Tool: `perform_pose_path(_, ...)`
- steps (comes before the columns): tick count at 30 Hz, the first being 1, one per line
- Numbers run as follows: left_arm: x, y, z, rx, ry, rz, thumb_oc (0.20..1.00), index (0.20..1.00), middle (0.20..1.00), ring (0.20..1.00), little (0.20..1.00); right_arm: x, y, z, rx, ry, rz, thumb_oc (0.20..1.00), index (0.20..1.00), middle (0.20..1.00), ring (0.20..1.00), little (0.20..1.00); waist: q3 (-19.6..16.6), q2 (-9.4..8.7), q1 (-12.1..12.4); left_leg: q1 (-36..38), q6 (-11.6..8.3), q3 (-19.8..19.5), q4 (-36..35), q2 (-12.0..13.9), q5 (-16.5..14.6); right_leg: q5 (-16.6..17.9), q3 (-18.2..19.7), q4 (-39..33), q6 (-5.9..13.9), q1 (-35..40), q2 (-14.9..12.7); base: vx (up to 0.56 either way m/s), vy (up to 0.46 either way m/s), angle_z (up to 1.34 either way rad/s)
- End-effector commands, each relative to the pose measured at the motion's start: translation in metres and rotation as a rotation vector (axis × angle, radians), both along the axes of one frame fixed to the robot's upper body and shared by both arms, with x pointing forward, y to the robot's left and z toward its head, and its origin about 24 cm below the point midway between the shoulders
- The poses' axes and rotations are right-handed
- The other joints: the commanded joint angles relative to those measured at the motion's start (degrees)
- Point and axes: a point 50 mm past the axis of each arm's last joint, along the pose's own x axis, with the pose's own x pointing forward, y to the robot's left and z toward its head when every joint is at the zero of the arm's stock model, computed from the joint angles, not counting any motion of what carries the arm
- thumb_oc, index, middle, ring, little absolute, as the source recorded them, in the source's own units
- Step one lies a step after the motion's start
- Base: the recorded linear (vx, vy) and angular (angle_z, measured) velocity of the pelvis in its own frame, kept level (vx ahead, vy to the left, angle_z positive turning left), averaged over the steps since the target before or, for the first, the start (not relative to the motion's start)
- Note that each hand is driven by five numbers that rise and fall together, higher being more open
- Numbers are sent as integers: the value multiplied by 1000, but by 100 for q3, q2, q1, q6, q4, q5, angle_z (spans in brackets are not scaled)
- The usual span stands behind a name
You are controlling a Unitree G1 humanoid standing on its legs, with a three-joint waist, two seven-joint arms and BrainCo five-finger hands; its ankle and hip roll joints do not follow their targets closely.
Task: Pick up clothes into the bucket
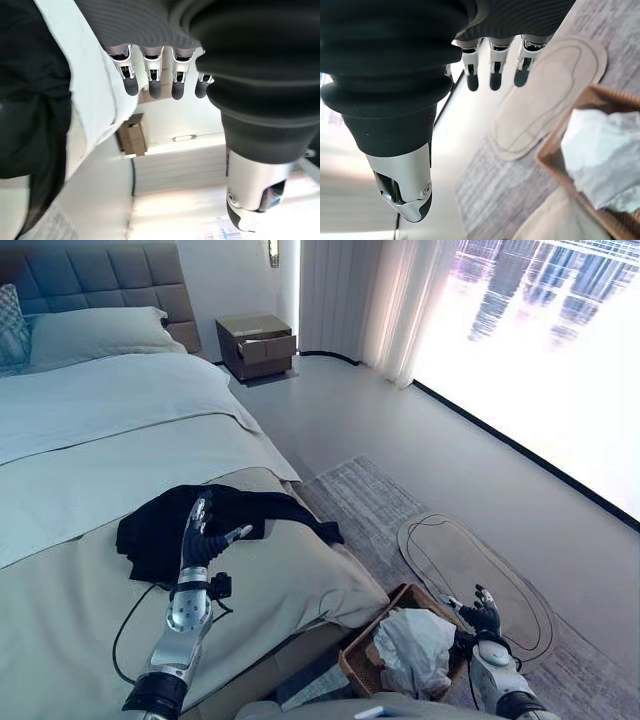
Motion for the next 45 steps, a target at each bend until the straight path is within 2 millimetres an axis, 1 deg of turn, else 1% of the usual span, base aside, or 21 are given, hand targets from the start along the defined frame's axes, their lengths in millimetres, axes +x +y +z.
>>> perform_pose_path(1, 22, -1, 24, 98, -109, 6, 1000, 1000, 1000, 1000, 1000, 26, -8, 22, -38, -148, 20, 1000, 1000, 1000, 1000, 1000, 228, -186, -71, -519, 208, 249, 1974, -119, -906, 717, 47, -516, 202, 20, -230, -39, -16, 46)
perform_pose_path(4, 22, 4, 22, 127, -100, 43, 1000, 1000, 1000, 1000, 1000, 26, -9, 24, -40, -160, 2, 1000, 1000, 1000, 1000, 1000, 262, -151, -46, -691, 188, 167, 1678, 109, -831, 725, 86, -598, 287, 85, -319, 38, 34, 8)
perform_pose_path(5, 21, 7, 24, 151, -106, 59, 1000, 1000, 1000, 1000, 1000, 27, -10, 26, -40, -174, -4, 1000, 1000, 1000, 1000, 1000, 261, -118, -15, -715, 138, 107, 1364, 252, -610, 742, 132, -677, 328, 115, -360, 128, 183, -2)
perform_pose_path(6, 23, 14, 28, 186, -115, 97, 1000, 1000, 1000, 1000, 1000, 27, -12, 29, -50, -191, -4, 1000, 1000, 1000, 1000, 1000, 333, 20, 31, -781, 16, -43, 739, 456, -154, 695, 215, -655, 397, 94, -412, 124, 231, -1)
perform_pose_path(9, 29, 20, 35, 228, -140, 124, 1000, 1000, 1000, 1000, 1000, 28, -10, 33, -46, -219, -1, 1000, 1000, 1000, 1000, 1000, 366, 127, -39, -637, -17, 74, 394, 467, -141, 615, 232, -592, 421, 8, -516, -1, 216, -19)
perform_pose_path(10, 40, 20, 53, 286, -208, 123, 1000, 1000, 1000, 1000, 1000, 39, -9, 42, -52, -270, -4, 1000, 1000, 1000, 1000, 1000, 615, 167, -87, -921, 37, 103, 488, 290, -139, 680, 314, -482, 480, -396, -695, -177, 227, -3)
perform_pose_path(12, 49, 26, 69, 347, -261, 149, 1000, 1000, 1000, 1000, 1000, 52, -2, 48, -44, -308, 11, 1000, 1000, 1000, 1000, 1000, 860, 141, -92, -1161, 82, 220, 597, 216, -156, 802, 402, -388, 516, -777, -785, -200, 205, 2)
perform_pose_path(13, 50, 26, 69, 348, -263, 149, 1000, 1000, 1000, 1000, 1000, 53, -1, 48, -43, -310, 10, 1000, 1000, 1000, 1000, 1000, 854, 137, -81, -1186, 85, 231, 614, 217, -162, 800, 416, -373, 519, -808, -786, -254, 158, -25)
perform_pose_path(14, 60, 37, 91, 412, -328, 209, 1000, 1000, 1000, 1000, 1000, 71, 11, 60, -26, -376, 55, 1000, 1000, 1000, 1000, 1000, 1146, 96, -74, -1530, 123, 361, 739, 223, -148, 947, 542, -311, 556, -1236, -854, -172, 97, -30)
perform_pose_path(15, 61, 37, 92, 413, -331, 210, 1000, 1000, 1000, 1000, 1000, 71, 12, 61, -25, -378, 54, 1000, 1000, 1000, 1000, 1000, 1136, 94, -65, -1563, 125, 369, 758, 227, -153, 947, 555, -296, 557, -1274, -852, -258, 142, -35)
perform_pose_path(16, 66, 47, 109, 451, -375, 264, 1000, 1000, 1000, 1000, 1000, 81, 22, 71, -11, -435, 89, 1000, 1000, 1000, 1000, 1000, 1300, 36, -39, -1894, 143, 450, 940, 271, -152, 1023, 611, -248, 574, -1615, -884, -102, 74, -23)
perform_pose_path(19, 69, 60, 125, 500, -412, 334, 1000, 1000, 1000, 1000, 1000, 89, 29, 79, -2, -476, 120, 1000, 1000, 1000, 1000, 1000, 1423, -38, -21, -2173, 165, 474, 1098, 316, -178, 1069, 634, -147, 602, -1937, -894, -72, 44, -21)
perform_pose_path(20, 73, 71, 145, 542, -460, 399, 1000, 1000, 1000, 1000, 1000, 95, 35, 89, 4, -531, 143, 1000, 1000, 1000, 1000, 1000, 1612, -126, -25, -2472, 178, 474, 1320, 323, -202, 1078, 610, -5, 604, -2193, -882, -53, 13, -16)
perform_pose_path(21, 73, 71, 146, 542, -461, 399, 1000, 1000, 1000, 1000, 1000, 96, 35, 90, 5, -532, 143, 1000, 1000, 1000, 1000, 1000, 1602, -124, -26, -2507, 179, 468, 1348, 325, -211, 1072, 609, 12, 605, -2220, -880, -66, 14, -12)
perform_pose_path(23, 76, 87, 173, 622, -505, 474, 1000, 1000, 1000, 1000, 1000, 100, 39, 101, 5, -590, 177, 1000, 1000, 1000, 1000, 1000, 1798, -246, -44, -2876, 183, 413, 1627, 359, -274, 1055, 540, 226, 623, -2565, -854, -38, 5, -2)
perform_pose_path(24, 77, 87, 174, 622, -506, 474, 1000, 1000, 1000, 1000, 1000, 101, 39, 102, 6, -591, 177, 1000, 1000, 1000, 1000, 1000, 1791, -246, -41, -2903, 184, 410, 1646, 361, -281, 1050, 540, 238, 623, -2588, -853, -41, -7, -4)
perform_pose_path(25, 79, 95, 192, 664, -533, 522, 1000, 1000, 1000, 1000, 1000, 102, 39, 108, 1, -624, 188, 1000, 1000, 1000, 1000, 1000, 1916, -309, -61, -3143, 179, 360, 1801, 391, -304, 1056, 466, 362, 633, -2787, -863, 0, 0, 0)
perform_pose_path(27, 80, 99, 208, 709, -565, 545, 1000, 1000, 1000, 1000, 1000, 103, 39, 111, 6, -640, 188, 1000, 1000, 1000, 1000, 1000, 2012, -344, -53, -3364, 169, 305, 1977, 411, -379, 1017, 398, 474, 643, -2962, -840, 2, -2, 5)
perform_pose_path(28, 80, 99, 209, 709, -566, 545, 1000, 1000, 1000, 1000, 1000, 103, 39, 111, 7, -641, 187, 1000, 1000, 1000, 1000, 1000, 2009, -343, -51, -3374, 169, 303, 1983, 412, -380, 1016, 397, 478, 643, -2970, -839, -5, -13, 10)
perform_pose_path(29, 79, 104, 226, 752, -603, 574, 1000, 1000, 1000, 1000, 1000, 105, 39, 116, 3, -666, 195, 1000, 1000, 1000, 1000, 1000, 2089, -397, -63, -3627, 160, 270, 2151, 442, -411, 1023, 343, 577, 661, -3197, -845, -2, -7, 8)
perform_pose_path(45, 80, 133, 317, 1010, -590, 706, 1000, 1000, 1000, 1000, 1000, 101, 33, 123, 34, -722, 208, 1000, 1000, 1000, 1000, 1000, 2148, -398, -222, -4670, 162, 150, 2583, 404, -531, 1155, 112, 536, 739, -3906, -920, 12, 9, 4)
